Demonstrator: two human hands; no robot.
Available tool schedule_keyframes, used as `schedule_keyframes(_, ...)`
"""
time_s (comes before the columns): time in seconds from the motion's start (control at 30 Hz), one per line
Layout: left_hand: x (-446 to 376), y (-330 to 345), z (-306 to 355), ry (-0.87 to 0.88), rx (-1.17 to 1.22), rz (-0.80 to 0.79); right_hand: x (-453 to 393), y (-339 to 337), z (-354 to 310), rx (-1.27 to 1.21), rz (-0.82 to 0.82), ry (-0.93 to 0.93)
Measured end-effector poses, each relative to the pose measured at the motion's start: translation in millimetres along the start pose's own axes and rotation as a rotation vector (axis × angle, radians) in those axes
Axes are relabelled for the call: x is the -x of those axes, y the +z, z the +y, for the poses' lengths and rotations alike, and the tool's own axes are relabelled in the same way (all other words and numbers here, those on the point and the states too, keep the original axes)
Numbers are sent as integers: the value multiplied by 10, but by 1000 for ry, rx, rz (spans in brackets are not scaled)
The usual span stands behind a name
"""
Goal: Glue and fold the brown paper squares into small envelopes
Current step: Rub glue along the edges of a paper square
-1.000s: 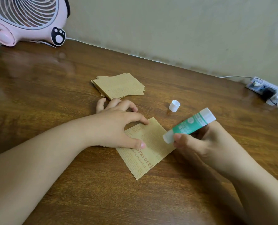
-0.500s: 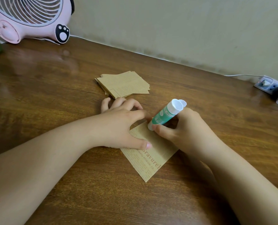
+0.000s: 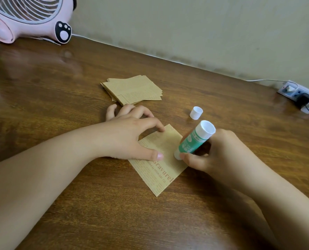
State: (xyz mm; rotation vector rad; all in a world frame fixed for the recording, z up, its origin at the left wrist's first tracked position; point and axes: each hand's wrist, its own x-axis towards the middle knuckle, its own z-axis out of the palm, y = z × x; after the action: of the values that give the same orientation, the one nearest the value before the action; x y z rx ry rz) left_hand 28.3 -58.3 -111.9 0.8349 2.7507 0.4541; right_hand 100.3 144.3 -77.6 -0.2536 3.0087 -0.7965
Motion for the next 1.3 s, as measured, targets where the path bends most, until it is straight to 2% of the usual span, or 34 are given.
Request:
schedule_keyframes(0.33,99,-299,-178,65,97,-231,144,-69,24,34,-46,21)
schedule_keyframes(0.47,112,-344,-197,68,139,-244,155,-68,8,12,-28,29)
schedule_keyframes(0.6,79,-331,-199,92,75,-271,178,-119,8,-7,-47,57)
schedule_keyframes(0.77,78,-334,-188,72,62,-291,79,-220,-104,-111,97,29)
schedule_keyframes(1.03,92,-359,-171,88,20,-306,-300,88,-276,-27,-8,-38)
schedule_keyframes(1.3,100,-356,-170,78,12,-298,-317,158,-242,52,-30,-67)
